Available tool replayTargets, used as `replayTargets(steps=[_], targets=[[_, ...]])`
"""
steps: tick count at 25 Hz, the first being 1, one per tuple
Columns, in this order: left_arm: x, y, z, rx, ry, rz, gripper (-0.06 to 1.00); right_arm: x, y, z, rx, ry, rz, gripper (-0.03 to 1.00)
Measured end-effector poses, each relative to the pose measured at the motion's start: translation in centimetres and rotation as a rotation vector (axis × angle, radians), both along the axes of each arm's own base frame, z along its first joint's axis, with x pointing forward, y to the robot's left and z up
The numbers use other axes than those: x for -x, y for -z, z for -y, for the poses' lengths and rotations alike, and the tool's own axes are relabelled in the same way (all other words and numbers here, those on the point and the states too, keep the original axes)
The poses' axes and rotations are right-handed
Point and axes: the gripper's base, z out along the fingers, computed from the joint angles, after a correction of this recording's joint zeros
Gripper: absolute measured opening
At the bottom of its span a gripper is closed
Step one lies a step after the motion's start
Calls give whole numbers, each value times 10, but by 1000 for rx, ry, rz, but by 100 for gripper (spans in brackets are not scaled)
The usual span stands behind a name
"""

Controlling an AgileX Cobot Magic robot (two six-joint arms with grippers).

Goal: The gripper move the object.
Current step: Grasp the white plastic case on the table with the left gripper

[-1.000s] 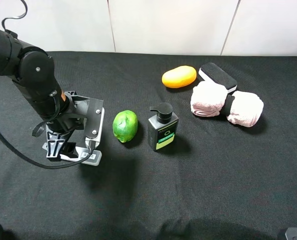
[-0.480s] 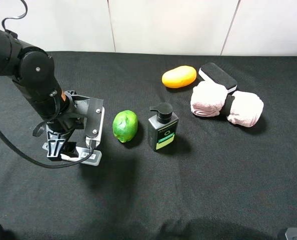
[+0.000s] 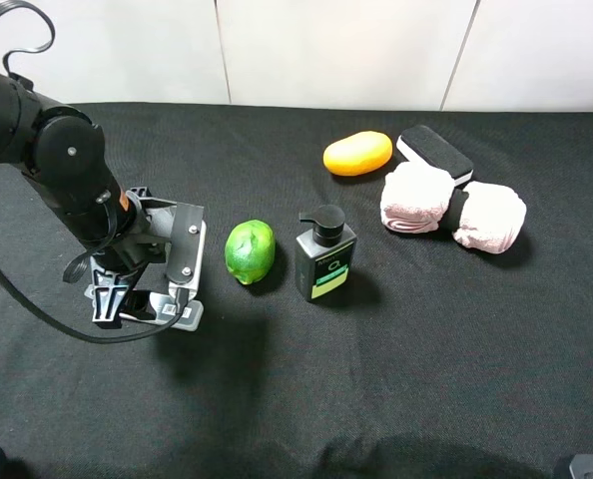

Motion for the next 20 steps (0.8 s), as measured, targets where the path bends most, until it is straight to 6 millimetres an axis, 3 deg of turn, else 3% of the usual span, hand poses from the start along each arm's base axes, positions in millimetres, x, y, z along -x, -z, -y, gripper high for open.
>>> replayTargets(steps=[20], targets=[[0,21,0,-23,-3,-39,76,0,0,0,0,0,0,69]])
